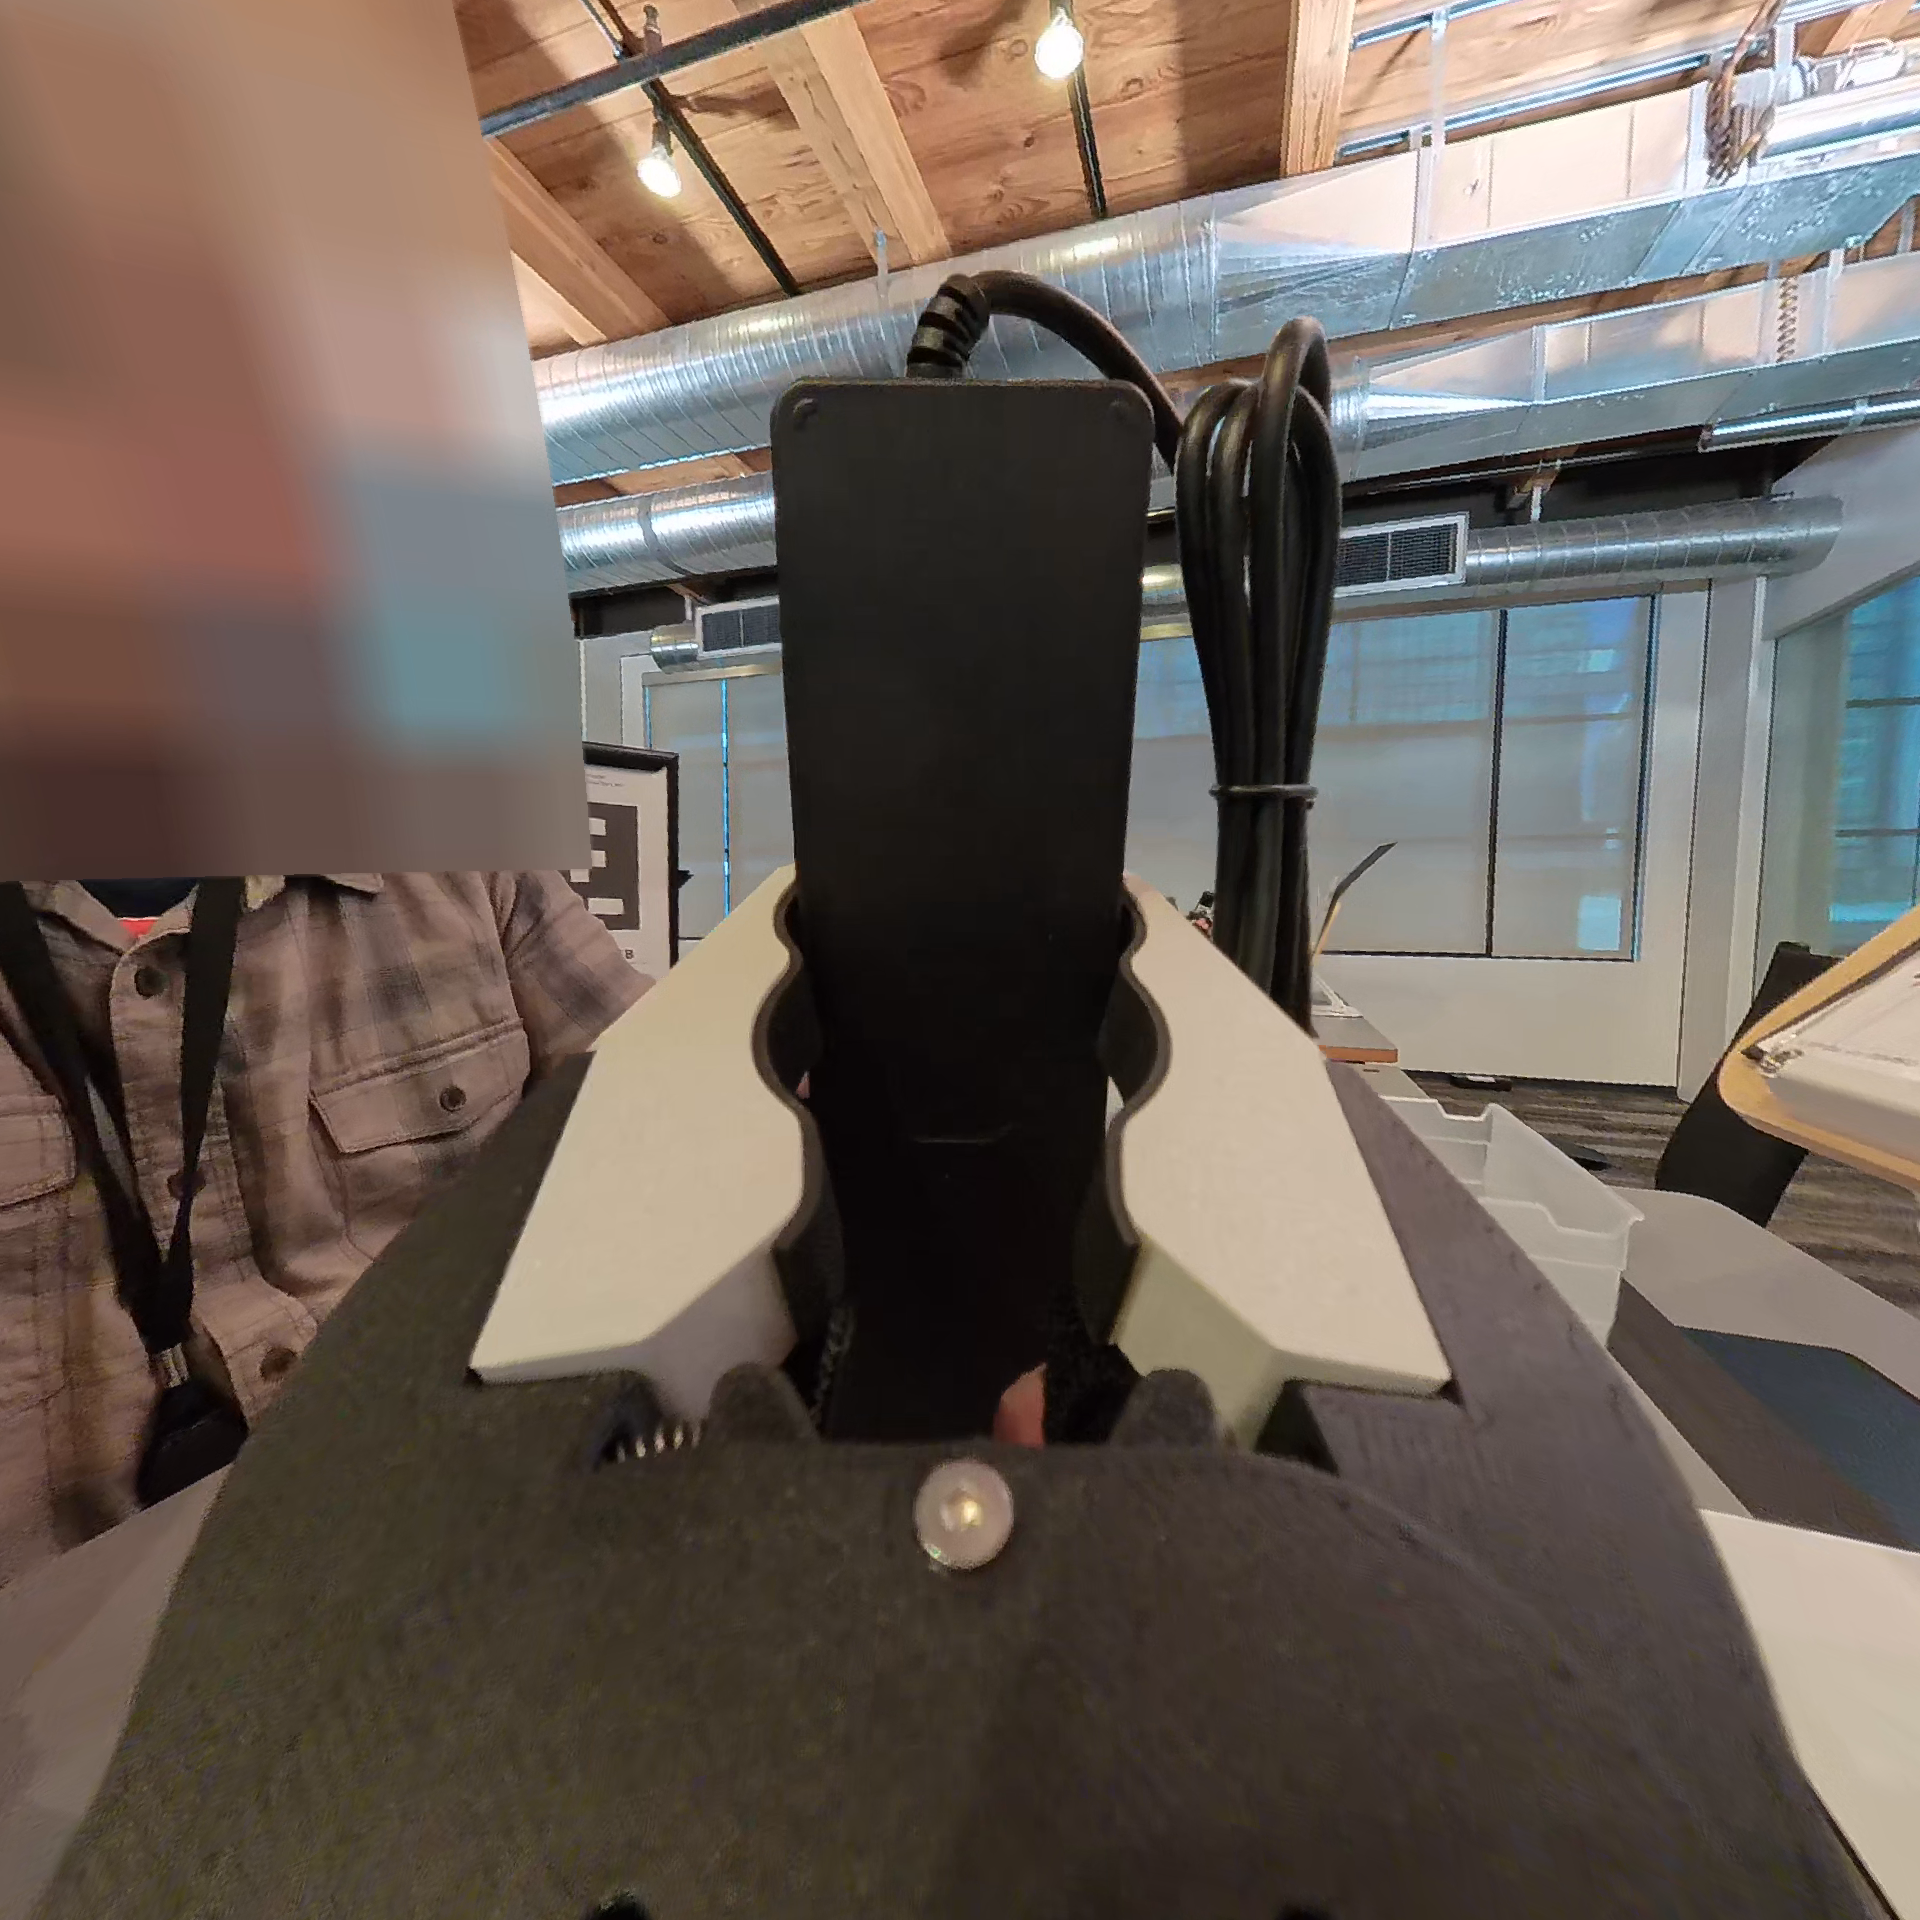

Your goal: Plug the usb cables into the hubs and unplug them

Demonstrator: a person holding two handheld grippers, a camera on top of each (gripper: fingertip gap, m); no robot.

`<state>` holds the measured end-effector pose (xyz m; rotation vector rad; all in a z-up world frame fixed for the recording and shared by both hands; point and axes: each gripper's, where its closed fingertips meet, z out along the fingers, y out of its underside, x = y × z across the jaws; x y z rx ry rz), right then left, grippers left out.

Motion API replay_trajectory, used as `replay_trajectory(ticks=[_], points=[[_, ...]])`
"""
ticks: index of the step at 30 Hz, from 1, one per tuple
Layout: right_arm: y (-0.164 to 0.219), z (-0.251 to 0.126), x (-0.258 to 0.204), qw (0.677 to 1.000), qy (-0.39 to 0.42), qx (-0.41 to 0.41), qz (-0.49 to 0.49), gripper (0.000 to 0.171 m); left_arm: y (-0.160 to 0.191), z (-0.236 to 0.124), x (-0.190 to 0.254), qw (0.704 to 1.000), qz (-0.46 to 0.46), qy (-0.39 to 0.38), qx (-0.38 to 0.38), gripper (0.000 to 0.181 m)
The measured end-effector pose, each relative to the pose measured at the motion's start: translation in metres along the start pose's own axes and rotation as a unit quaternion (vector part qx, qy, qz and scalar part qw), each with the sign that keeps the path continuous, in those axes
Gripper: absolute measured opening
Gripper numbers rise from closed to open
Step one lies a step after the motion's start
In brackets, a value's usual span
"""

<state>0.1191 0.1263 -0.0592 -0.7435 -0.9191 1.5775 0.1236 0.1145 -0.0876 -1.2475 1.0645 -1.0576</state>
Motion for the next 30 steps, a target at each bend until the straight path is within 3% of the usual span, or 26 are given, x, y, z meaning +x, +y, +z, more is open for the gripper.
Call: replay_trajectory(ticks=[23,30], points=[[-0.006,0.007,0.003,1.0,0.014,0.021,-0.015,0.051,-0.009,-0.003,-0.002,0.997,0.008,-0.038,0.068,0.018],[-0.006,0.013,-0.001,1.0,0.002,0.02,-0.013,0.052,-0.012,-0.007,0.0,0.996,-0.004,0.004,0.086,0.018]])
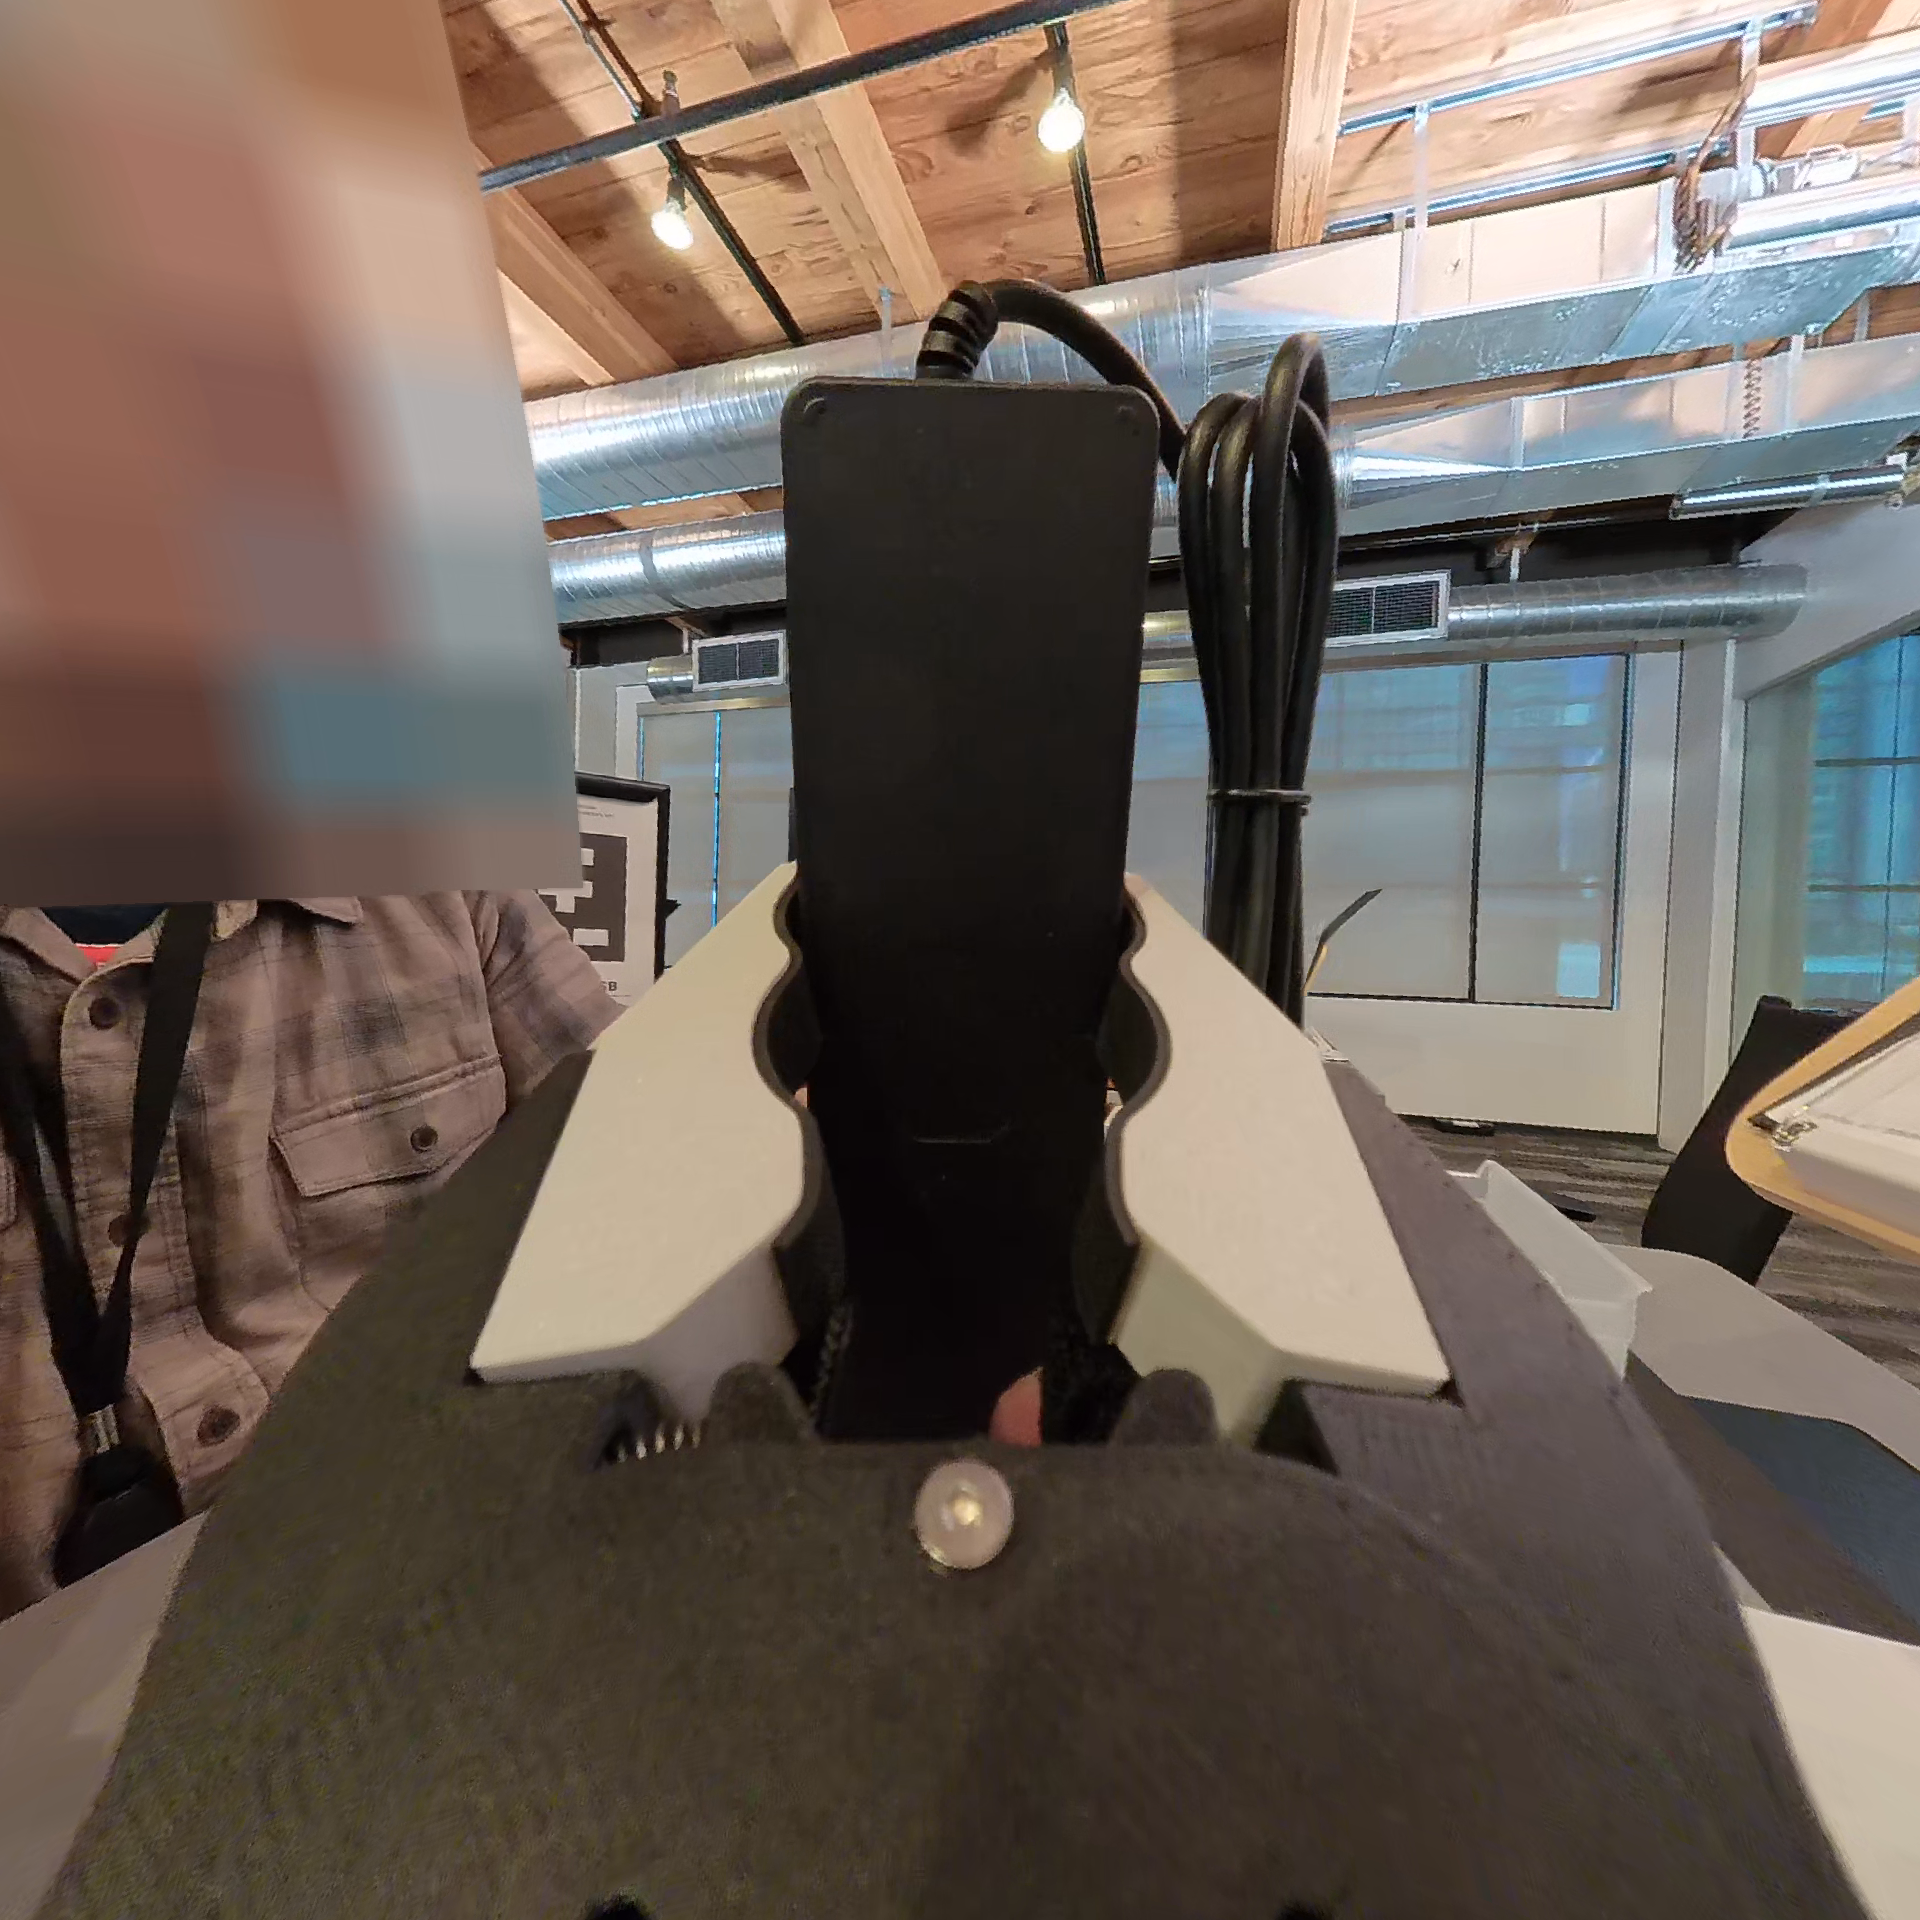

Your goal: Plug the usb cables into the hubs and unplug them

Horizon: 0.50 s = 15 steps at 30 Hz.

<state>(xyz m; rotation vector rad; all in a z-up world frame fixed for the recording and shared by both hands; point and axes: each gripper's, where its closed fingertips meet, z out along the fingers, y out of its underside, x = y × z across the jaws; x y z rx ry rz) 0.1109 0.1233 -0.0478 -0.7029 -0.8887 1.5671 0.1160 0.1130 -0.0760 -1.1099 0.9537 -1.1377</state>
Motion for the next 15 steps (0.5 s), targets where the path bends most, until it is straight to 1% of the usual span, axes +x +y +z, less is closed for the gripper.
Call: replay_trajectory(ticks=[8,15], points=[[0.001,0.0012,-0.0028,1.0,-0.007,-0.005,-0.002,0.052,0.0002,-0.0009,0.0026,1.0,-0.014,0.019,0.017,0.019],[0.0004,0.0013,-0.0023,1.0,-0.003,0.0,-0.006,0.052,-0.0003,-0.0003,0.0023,1.0,-0.008,0.003,0.026,0.018]])
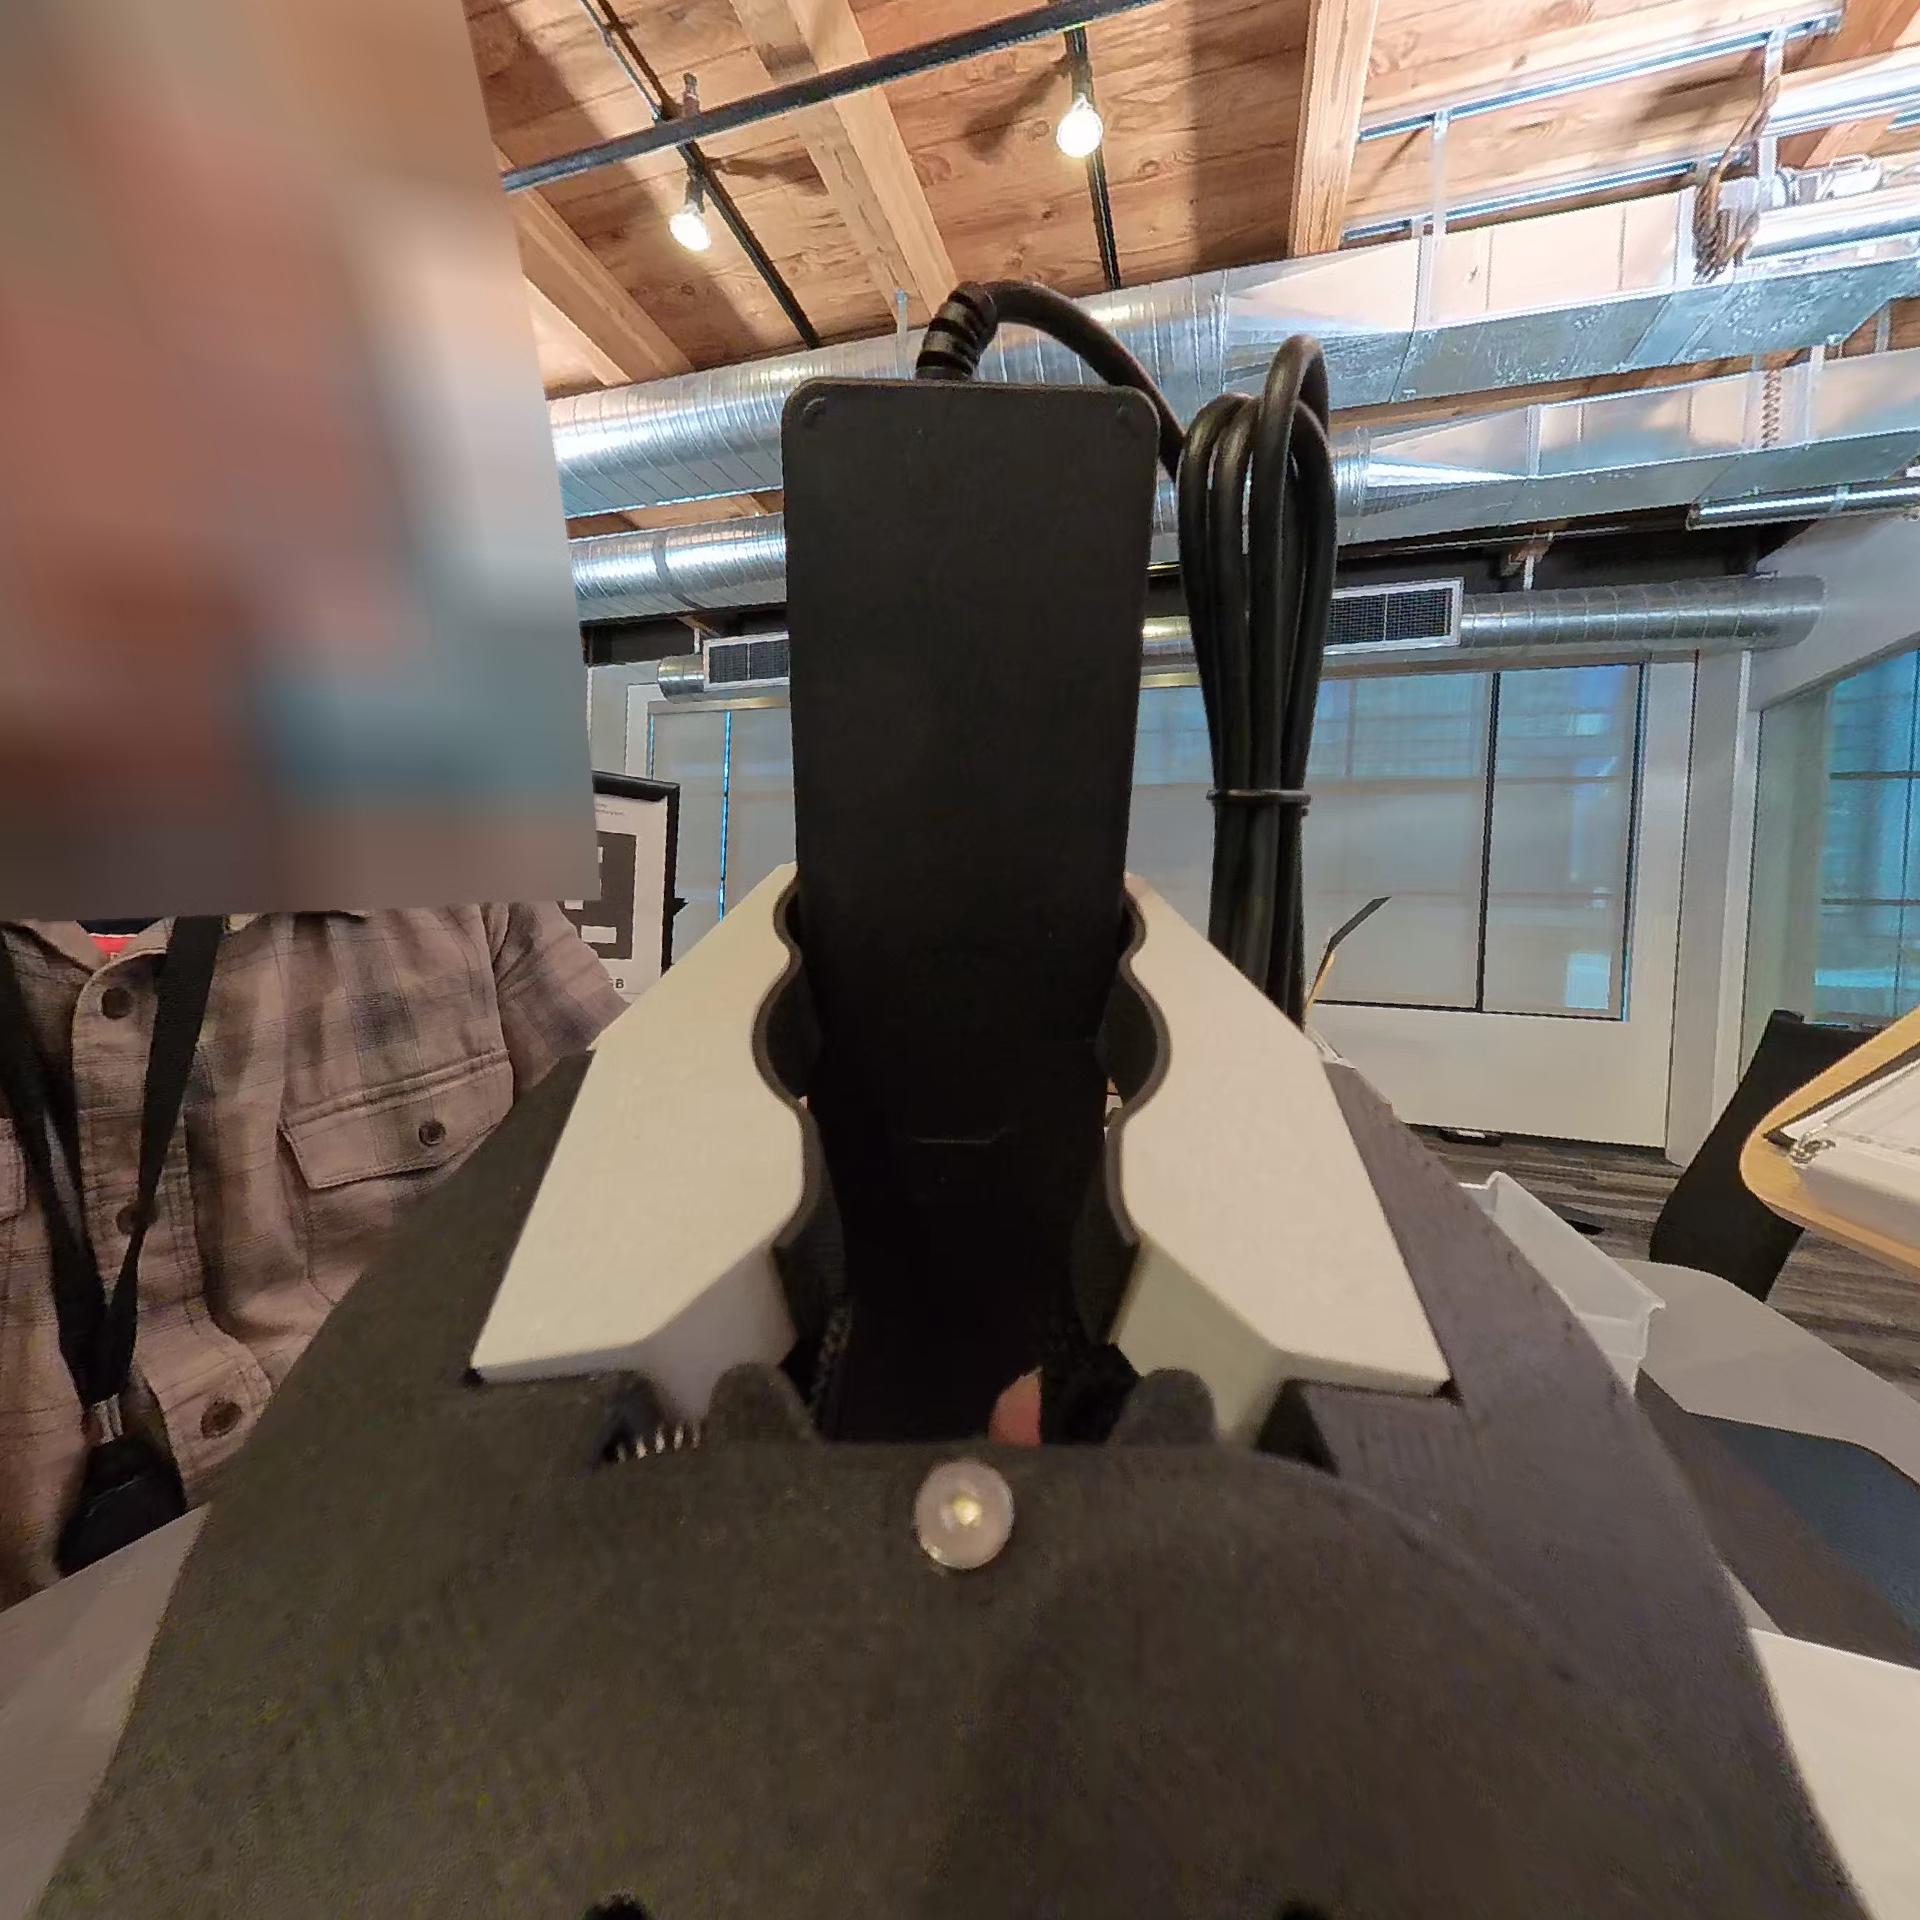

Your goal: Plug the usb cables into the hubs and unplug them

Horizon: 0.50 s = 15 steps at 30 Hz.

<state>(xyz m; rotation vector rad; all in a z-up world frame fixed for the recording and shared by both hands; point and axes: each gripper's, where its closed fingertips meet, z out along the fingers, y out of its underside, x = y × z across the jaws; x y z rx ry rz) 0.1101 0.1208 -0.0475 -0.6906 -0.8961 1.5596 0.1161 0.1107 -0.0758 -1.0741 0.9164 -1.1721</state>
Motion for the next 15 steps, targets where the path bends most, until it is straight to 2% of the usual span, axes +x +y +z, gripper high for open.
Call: replay_trajectory(ticks=[4,15], points=[[0.0005,-0.0016,0.0041,1.0,0.014,-0.002,-0.006,0.052,0.0015,0.001,-0.0028,1.0,0.015,-0.024,-0.003,0.02],[-0.0004,-0.0005,0.0007,1.0,0.01,-0.013,-0.014,0.052,0.0013,0.0031,0.0004,0.999,0.031,-0.032,-0.02,0.019]])
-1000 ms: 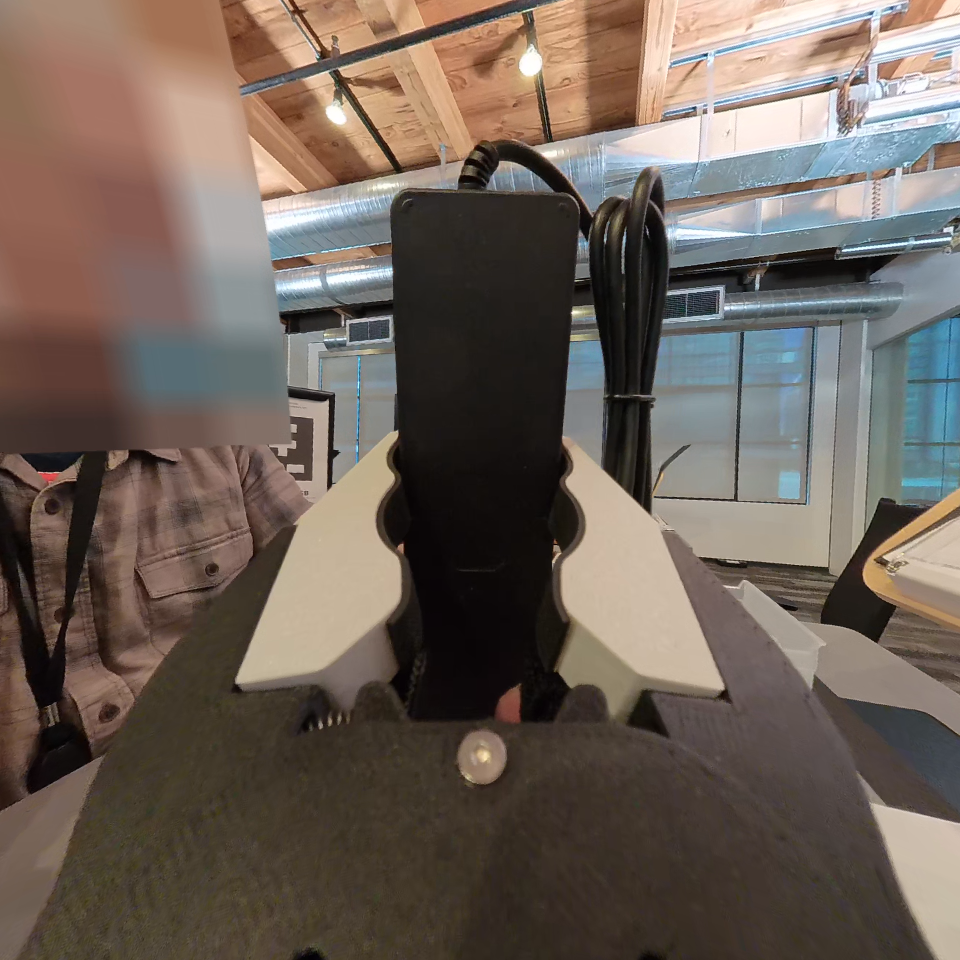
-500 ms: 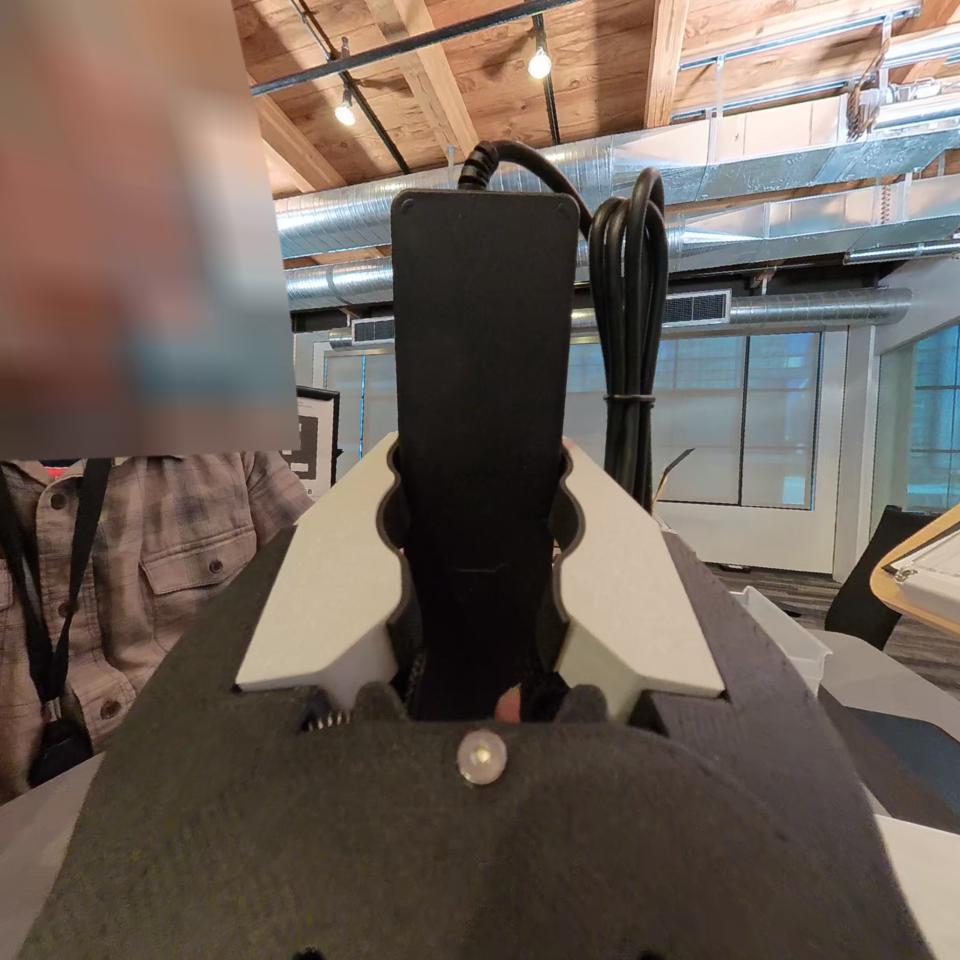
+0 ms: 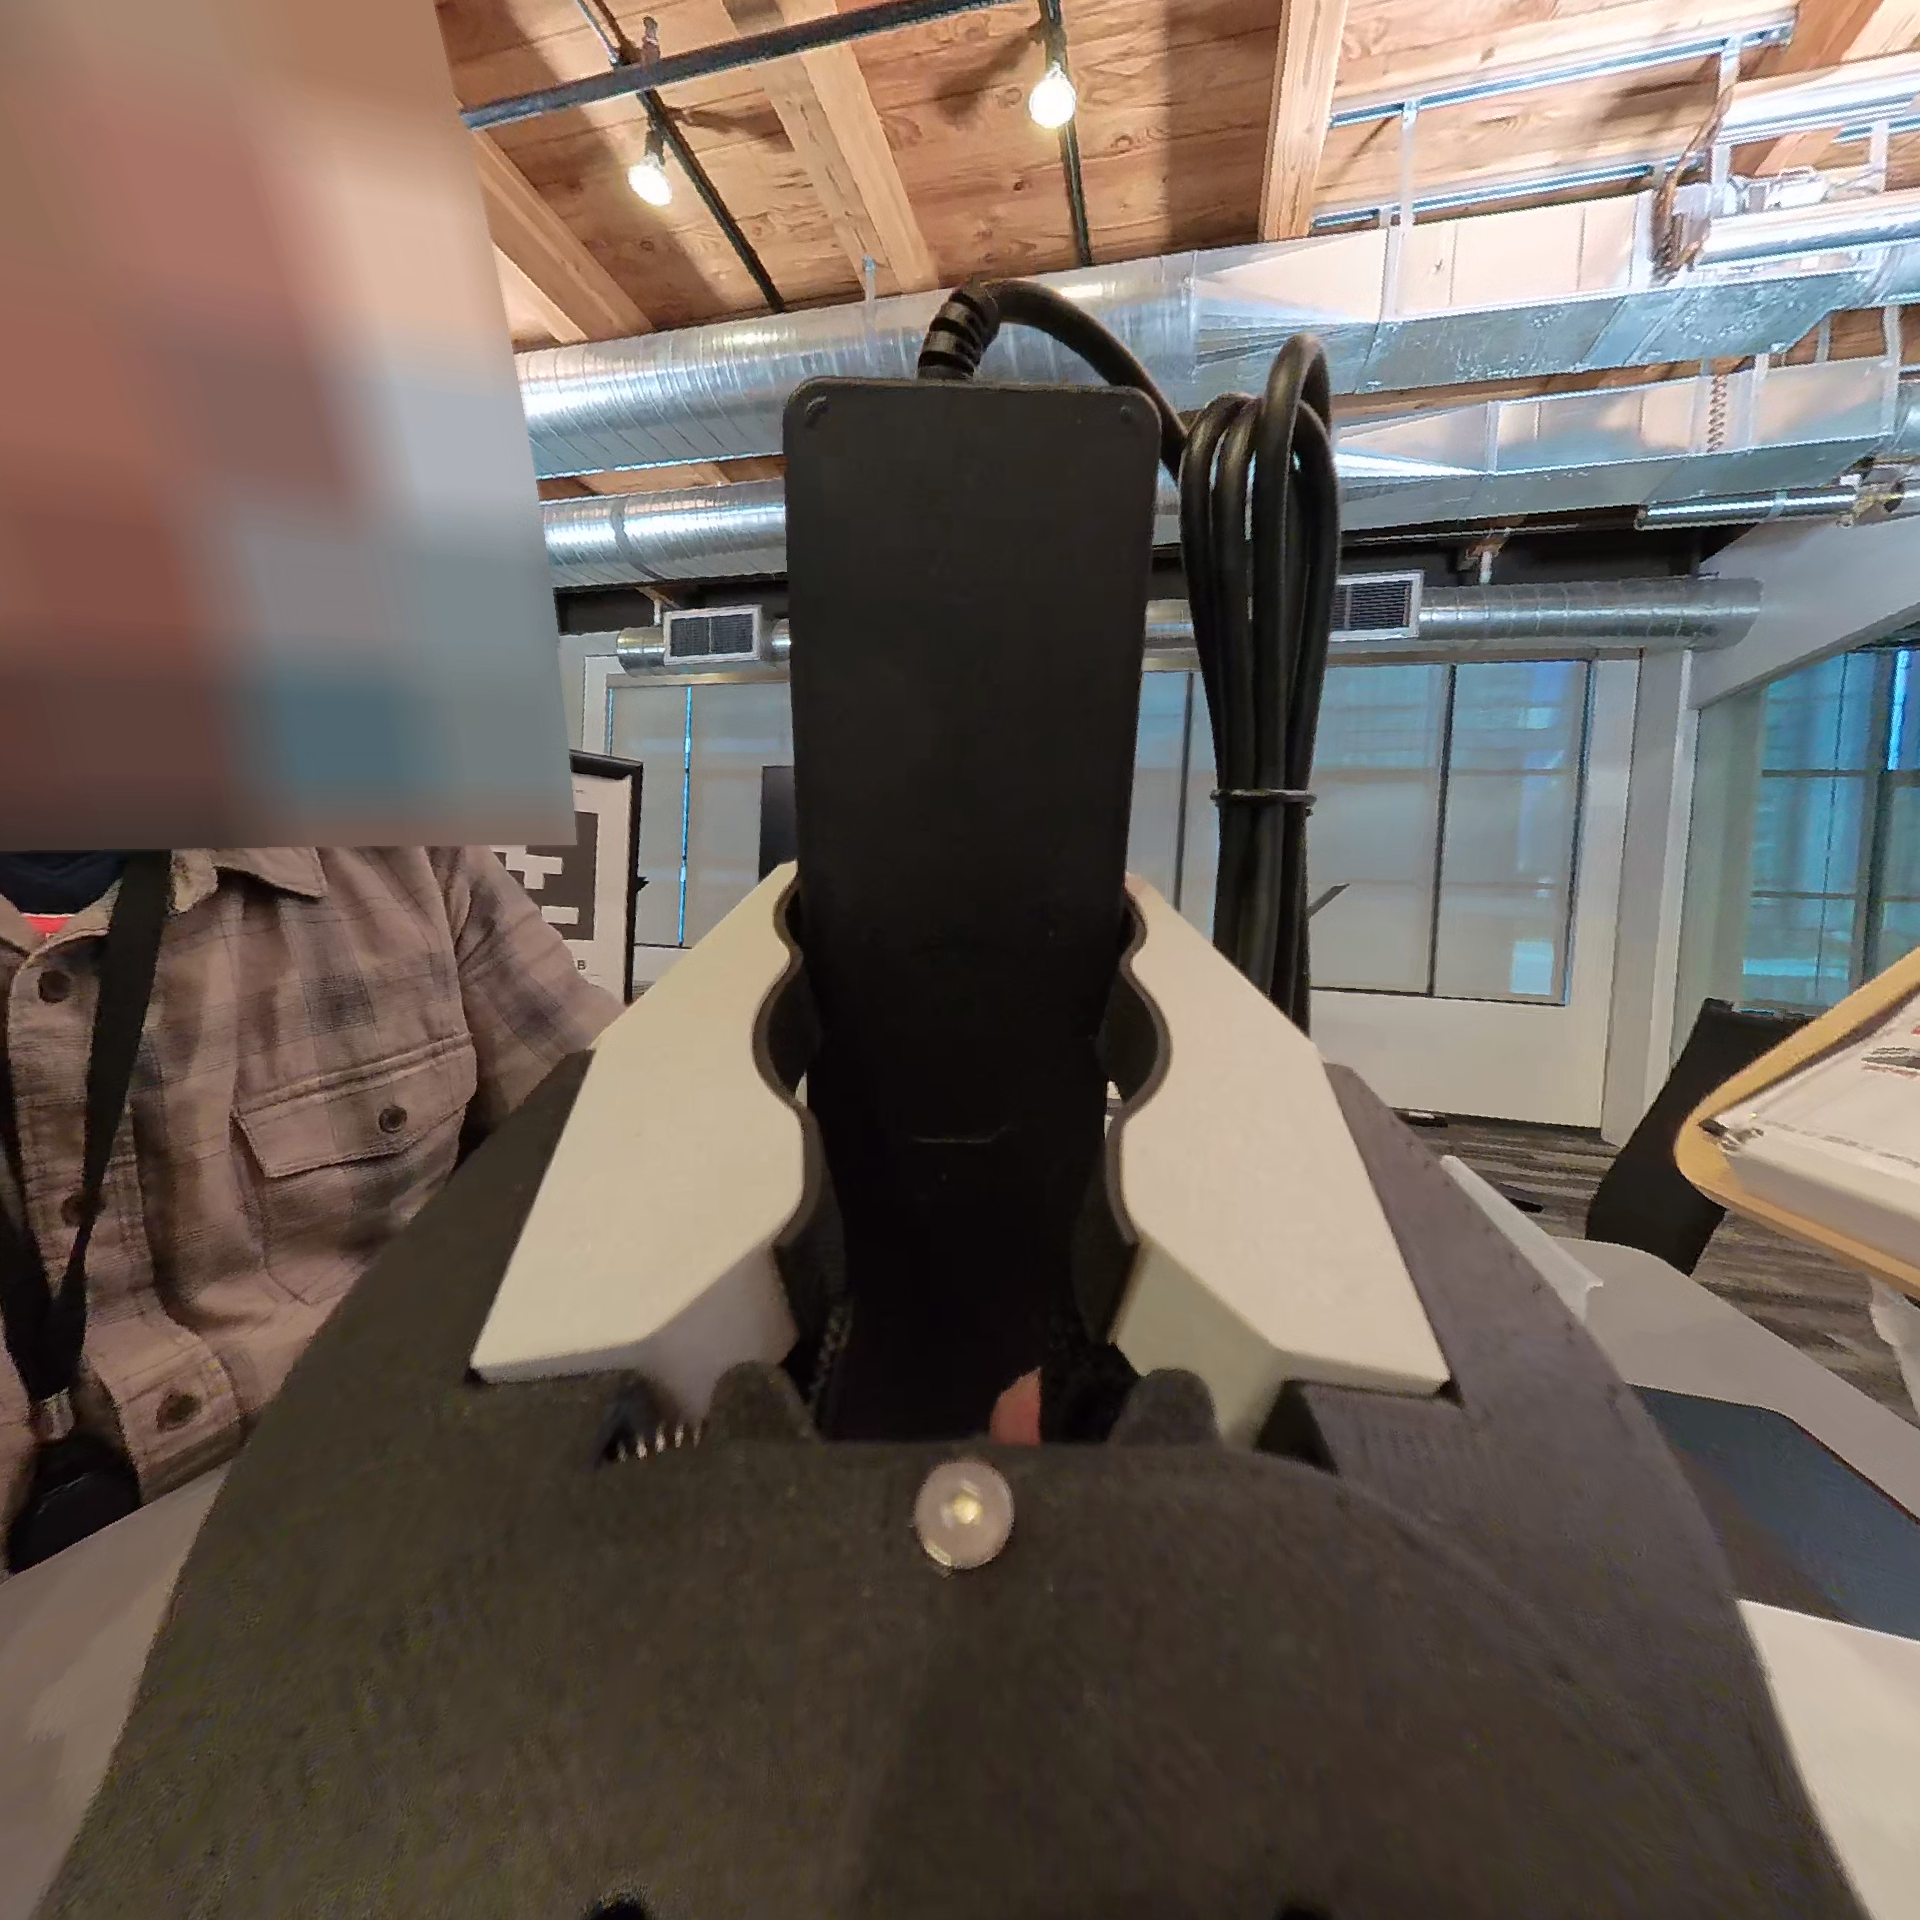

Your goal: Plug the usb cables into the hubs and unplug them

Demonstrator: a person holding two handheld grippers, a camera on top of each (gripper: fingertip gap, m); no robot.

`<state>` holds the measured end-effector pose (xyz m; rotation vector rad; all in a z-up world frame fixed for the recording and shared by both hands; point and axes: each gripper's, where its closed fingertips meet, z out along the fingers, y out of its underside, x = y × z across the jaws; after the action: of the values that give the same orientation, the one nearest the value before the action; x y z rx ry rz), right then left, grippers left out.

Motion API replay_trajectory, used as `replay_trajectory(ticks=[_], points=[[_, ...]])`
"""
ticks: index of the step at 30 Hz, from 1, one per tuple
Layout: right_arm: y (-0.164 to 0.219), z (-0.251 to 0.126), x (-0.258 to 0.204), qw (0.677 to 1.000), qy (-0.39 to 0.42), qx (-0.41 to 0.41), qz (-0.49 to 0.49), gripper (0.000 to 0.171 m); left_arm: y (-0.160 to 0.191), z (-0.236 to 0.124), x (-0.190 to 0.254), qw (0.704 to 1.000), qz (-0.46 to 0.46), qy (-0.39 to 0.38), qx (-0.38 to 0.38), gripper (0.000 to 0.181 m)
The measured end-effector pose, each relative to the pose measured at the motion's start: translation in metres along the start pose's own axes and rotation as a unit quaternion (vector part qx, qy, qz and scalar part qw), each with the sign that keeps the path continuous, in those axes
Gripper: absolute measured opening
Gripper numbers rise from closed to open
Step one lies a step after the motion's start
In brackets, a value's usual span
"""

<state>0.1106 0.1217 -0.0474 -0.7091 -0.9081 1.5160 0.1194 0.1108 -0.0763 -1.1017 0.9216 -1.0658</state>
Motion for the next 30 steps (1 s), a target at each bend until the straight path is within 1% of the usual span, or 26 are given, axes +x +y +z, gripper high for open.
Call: replay_trajectory(ticks=[4,6,12,18,23,24,28,30], points=[[0.003,0.004,-0.004,1.0,-0.013,-0.008,0.006,0.052,0.0,-0.002,0.002,1.0,-0.003,0.022,0.008,0.02],[0.003,0.004,-0.004,1.0,-0.011,-0.013,0.005,0.052,0.0,-0.002,0.002,0.999,-0.013,0.03,0.01,0.017],[0.005,0.005,-0.001,1.0,-0.002,-0.021,0.004,0.051,0.002,-0.003,0.0,0.999,-0.02,0.032,0.016,0.019],[0.009,0.0,0.006,0.998,0.027,-0.052,-0.01,0.051,0.008,-0.001,-0.006,0.999,-0.003,0.036,-0.026,0.017],[0.013,0.005,0.019,0.991,0.078,-0.108,-0.019,0.052,0.004,-0.006,-0.018,0.999,0.016,0.027,-0.036,0.017],[0.013,0.005,0.023,0.988,0.092,-0.12,-0.025,0.053,0.002,-0.007,-0.021,0.999,0.027,0.016,-0.036,0.017],[0.021,0.004,0.035,0.966,0.149,-0.202,-0.059,0.055,0.005,-0.006,-0.026,0.994,0.083,-0.025,-0.06,0.017],[0.02,0.001,0.038,0.958,0.169,-0.222,-0.066,0.055,0.006,-0.005,-0.027,0.993,0.093,-0.038,-0.061,0.017]])
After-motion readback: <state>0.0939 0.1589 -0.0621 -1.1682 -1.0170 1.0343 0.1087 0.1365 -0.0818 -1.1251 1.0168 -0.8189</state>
